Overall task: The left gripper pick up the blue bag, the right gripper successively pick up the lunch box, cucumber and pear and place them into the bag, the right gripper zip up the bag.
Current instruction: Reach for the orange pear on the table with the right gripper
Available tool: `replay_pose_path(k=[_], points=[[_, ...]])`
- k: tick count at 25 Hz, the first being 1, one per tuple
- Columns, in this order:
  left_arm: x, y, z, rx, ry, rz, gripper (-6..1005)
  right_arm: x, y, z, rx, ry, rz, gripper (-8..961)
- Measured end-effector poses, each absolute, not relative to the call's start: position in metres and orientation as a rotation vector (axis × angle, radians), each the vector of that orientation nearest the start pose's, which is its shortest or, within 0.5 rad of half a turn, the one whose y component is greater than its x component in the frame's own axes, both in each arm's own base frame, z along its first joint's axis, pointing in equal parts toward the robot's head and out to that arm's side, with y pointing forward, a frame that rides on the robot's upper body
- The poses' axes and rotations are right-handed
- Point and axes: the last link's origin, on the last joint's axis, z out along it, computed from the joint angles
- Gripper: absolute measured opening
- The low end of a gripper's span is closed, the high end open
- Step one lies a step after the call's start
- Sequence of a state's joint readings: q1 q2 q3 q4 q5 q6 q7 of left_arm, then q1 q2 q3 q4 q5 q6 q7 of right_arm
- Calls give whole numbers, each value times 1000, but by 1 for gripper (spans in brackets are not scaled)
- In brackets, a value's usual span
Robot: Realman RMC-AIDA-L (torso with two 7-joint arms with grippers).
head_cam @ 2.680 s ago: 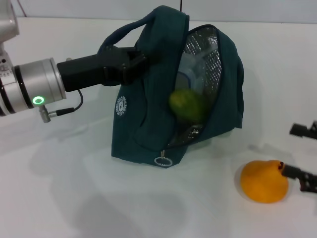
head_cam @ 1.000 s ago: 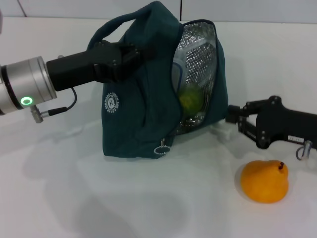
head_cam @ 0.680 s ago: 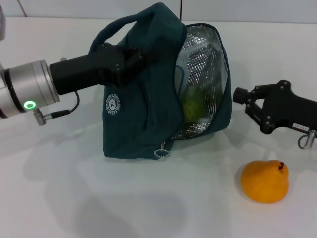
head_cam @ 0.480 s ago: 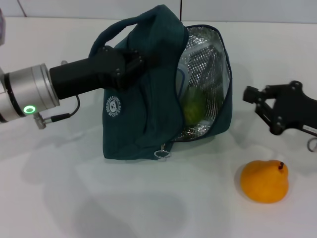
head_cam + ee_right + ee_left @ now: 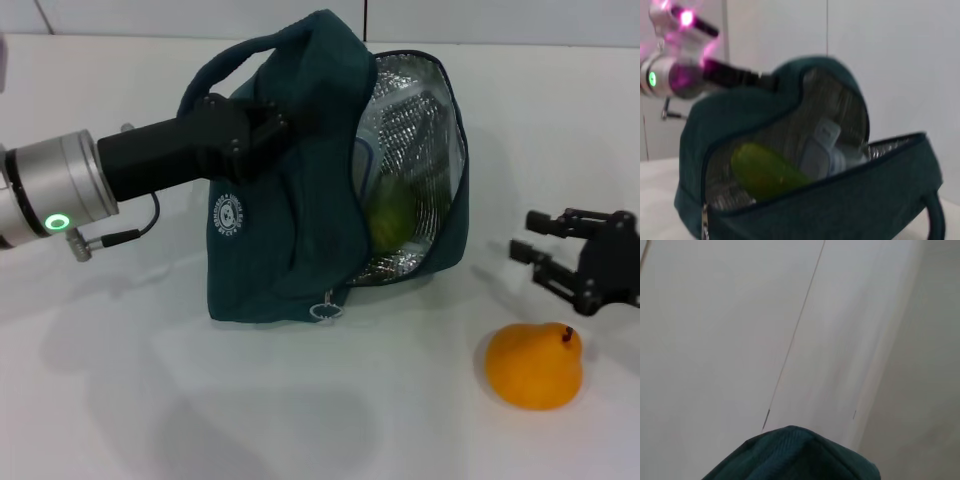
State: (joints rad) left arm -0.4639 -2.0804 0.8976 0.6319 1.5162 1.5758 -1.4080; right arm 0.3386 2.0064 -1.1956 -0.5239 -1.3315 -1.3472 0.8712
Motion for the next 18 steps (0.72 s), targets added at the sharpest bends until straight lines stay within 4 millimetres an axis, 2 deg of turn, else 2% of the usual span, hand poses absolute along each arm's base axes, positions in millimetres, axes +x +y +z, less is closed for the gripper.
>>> replay_pose_path(k=[4,10,18], points=[[-227,330,8,-2557,-635,-1172,53,285,310,-28,-2574,247,691,327],[-227,330,9,-2553,-629,-1171,54,274,321,-44,-2633,216,613,531],[-227,331,9,-2552,-617,-1169,54,260,335,-60,-2671,172,536,527]])
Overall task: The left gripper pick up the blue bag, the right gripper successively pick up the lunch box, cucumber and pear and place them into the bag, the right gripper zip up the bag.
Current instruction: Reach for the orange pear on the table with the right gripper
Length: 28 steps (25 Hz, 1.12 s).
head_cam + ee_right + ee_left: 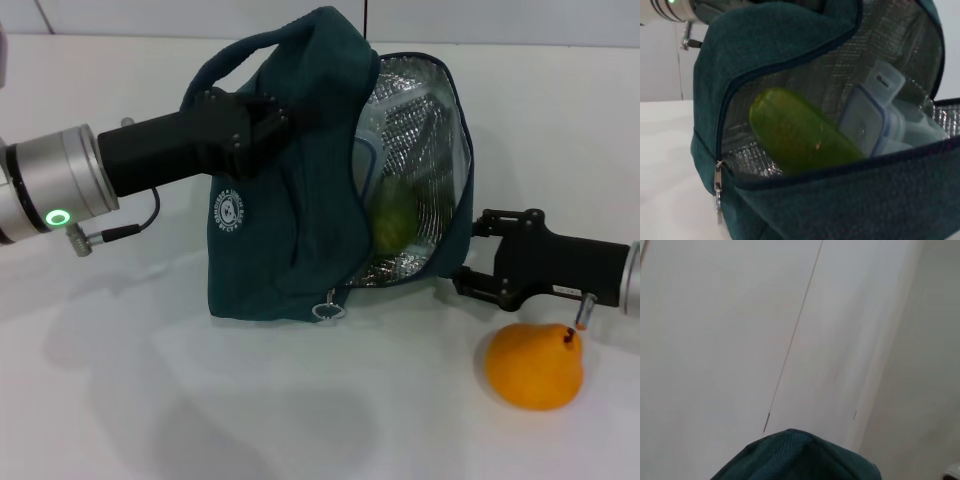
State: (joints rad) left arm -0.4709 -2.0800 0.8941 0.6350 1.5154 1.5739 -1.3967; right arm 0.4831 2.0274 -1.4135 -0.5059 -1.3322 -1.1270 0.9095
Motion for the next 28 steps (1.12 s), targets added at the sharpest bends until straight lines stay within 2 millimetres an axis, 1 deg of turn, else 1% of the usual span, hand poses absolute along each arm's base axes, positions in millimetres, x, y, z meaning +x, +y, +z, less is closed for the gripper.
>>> replay_pose_path(k=[8,10,11,13,16,21,23,26,28], points=[[-226,331,10,-2547,-602,-1171,54,253,340,-56,-2631,174,595,516],[-227,331,10,-2540,-597,-1170,54,252,341,-53,-2606,174,617,290],[-228,331,10,-2536,-599,-1171,54,252,343,-48,-2560,172,650,255],[-228,331,10,-2530,-604,-1175,54,252,344,-45,-2529,166,675,184],[-230,330,7,-2523,-618,-1180,55,249,340,-34,-2454,124,772,79],[-234,328,4,-2508,-601,-1176,55,240,330,-14,-2401,31,937,64],[-238,325,3,-2503,-601,-1169,55,234,325,1,-2388,-10,1016,64],[-242,321,-1,-2500,-635,-1174,55,234,316,20,-2381,-17,1073,64],[-247,316,-4,-2497,-650,-1177,55,238,313,25,-2391,4,1067,64]])
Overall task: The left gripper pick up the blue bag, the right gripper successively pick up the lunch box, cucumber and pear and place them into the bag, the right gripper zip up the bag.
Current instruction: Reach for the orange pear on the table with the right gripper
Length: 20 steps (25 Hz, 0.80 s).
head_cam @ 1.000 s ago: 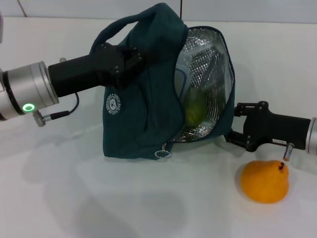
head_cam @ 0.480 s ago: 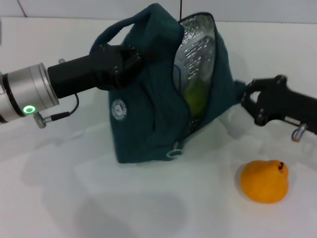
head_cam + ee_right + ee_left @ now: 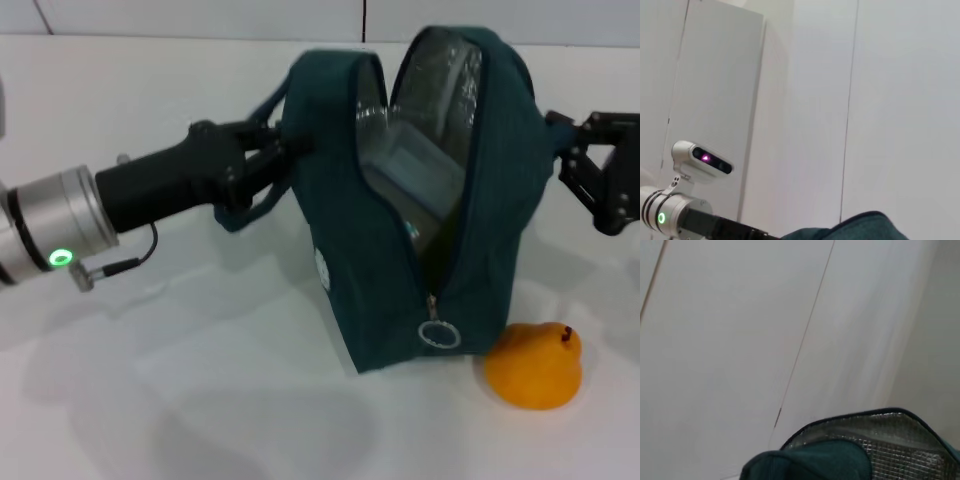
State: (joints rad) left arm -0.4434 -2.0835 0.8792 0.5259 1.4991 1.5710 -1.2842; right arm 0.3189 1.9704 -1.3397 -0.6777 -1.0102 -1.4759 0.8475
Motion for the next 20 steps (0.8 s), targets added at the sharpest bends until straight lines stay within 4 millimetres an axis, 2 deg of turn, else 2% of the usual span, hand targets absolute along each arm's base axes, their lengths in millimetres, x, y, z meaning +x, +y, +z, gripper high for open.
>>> replay_pose_path(k=[1,12,14,20], points=[[-249,314,-6,-2494,-649,-1176,55,240,312,26,-2406,24,1058,64],[-254,302,-19,-2486,-621,-1191,362,241,310,12,-2531,74,988,63],[-254,301,-19,-2489,-616,-1191,331,241,309,12,-2530,76,987,63],[-256,300,-18,-2484,-566,-1175,144,244,306,11,-2527,87,985,63]])
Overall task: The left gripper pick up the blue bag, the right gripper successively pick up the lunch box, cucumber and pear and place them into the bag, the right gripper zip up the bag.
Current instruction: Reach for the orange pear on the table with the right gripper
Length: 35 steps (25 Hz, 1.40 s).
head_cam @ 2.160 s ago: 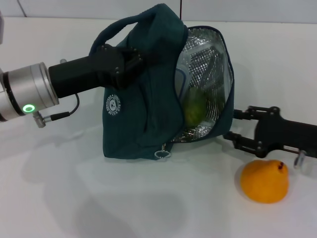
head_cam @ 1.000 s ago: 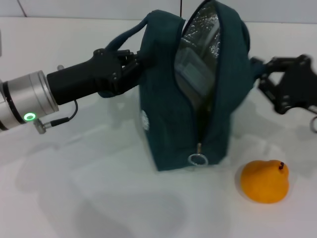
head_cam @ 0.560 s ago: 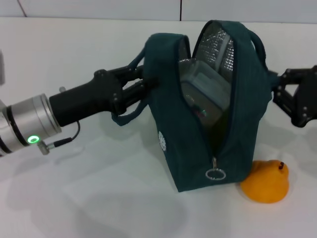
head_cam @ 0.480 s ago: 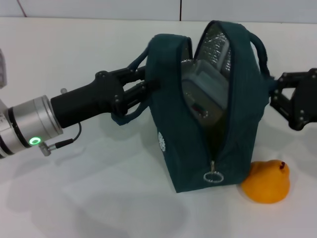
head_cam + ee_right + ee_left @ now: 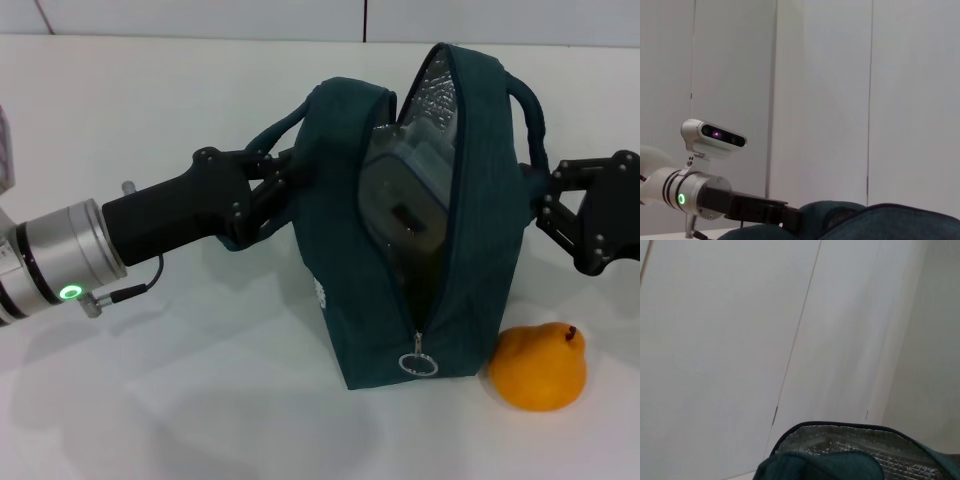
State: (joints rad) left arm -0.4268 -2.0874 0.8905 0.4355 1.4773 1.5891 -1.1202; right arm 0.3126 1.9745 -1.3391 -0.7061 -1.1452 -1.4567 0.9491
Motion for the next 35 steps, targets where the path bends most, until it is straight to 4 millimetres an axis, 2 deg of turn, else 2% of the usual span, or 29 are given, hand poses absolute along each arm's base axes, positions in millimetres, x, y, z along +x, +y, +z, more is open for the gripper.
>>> replay_pose_path(k=[14,17,22,27,31,35], points=[[-254,300,-20,-2495,-496,-1159,45,254,299,14,-2517,118,976,83],[-254,300,-21,-2491,-496,-1161,44,257,298,15,-2538,108,942,198],[-254,299,-22,-2489,-496,-1163,41,267,295,29,-2476,130,962,390],[-254,300,-23,-2488,-498,-1165,41,273,292,36,-2582,199,887,557],[-252,301,-24,-2491,-502,-1170,41,278,293,51,-2597,241,873,552],[-251,302,-25,-2494,-500,-1173,41,281,285,65,-2575,229,937,549]])
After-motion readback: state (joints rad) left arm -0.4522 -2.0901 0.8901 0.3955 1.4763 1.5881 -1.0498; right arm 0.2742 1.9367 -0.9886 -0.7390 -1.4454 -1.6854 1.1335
